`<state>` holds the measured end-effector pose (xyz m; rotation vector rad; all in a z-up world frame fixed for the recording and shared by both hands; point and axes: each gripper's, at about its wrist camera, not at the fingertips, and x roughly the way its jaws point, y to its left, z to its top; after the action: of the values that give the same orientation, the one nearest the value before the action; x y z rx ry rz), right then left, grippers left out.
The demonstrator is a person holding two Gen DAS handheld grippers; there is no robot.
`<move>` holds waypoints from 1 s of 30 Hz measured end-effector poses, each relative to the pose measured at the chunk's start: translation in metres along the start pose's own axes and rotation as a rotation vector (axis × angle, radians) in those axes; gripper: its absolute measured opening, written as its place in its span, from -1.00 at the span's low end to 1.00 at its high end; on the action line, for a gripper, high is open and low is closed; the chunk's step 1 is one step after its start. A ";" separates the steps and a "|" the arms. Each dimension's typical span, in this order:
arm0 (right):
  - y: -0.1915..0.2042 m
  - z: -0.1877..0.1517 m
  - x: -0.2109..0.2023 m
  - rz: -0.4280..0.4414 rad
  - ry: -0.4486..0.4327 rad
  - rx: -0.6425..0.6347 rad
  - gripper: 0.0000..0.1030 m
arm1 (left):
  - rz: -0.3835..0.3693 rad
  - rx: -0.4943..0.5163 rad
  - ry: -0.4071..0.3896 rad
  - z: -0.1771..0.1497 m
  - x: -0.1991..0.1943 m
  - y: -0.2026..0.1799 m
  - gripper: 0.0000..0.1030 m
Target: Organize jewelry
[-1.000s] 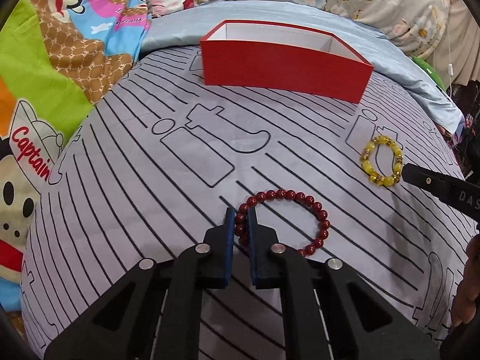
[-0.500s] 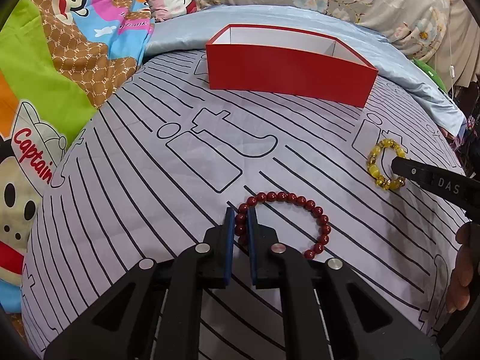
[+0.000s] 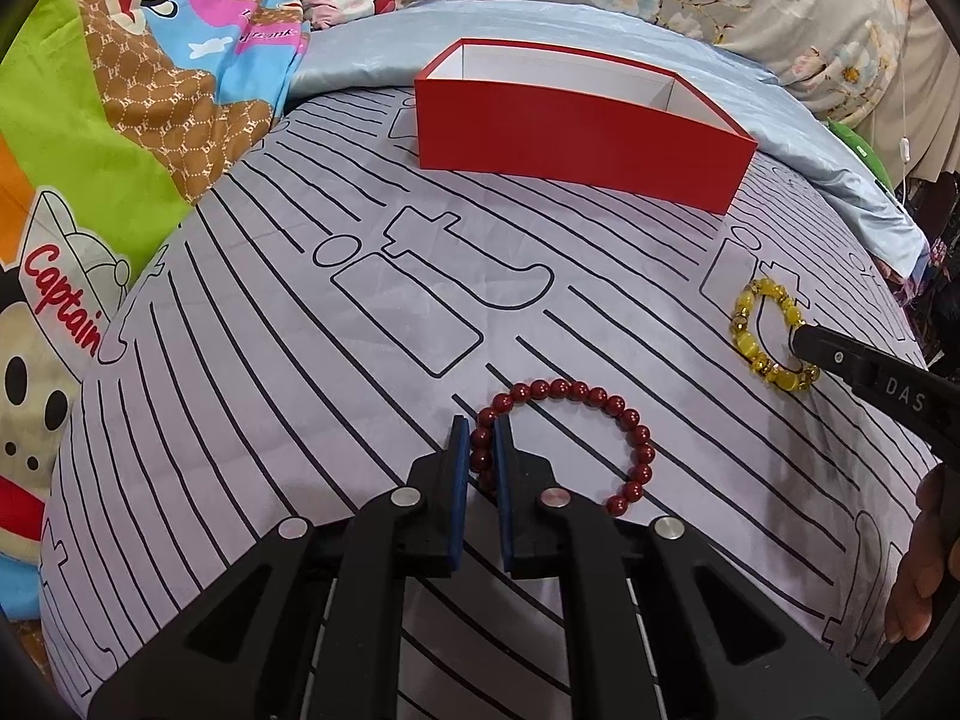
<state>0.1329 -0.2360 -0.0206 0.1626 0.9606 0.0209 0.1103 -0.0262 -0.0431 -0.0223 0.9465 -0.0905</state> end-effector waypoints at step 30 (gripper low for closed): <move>0.026 0.006 -0.076 0.105 -0.104 -0.034 -0.80 | -0.053 0.009 -0.073 0.042 -0.057 -0.013 -0.91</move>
<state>0.0953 -0.2181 0.0482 0.1805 0.8464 0.1244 0.1106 -0.0346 0.0289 -0.0419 0.8726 -0.1426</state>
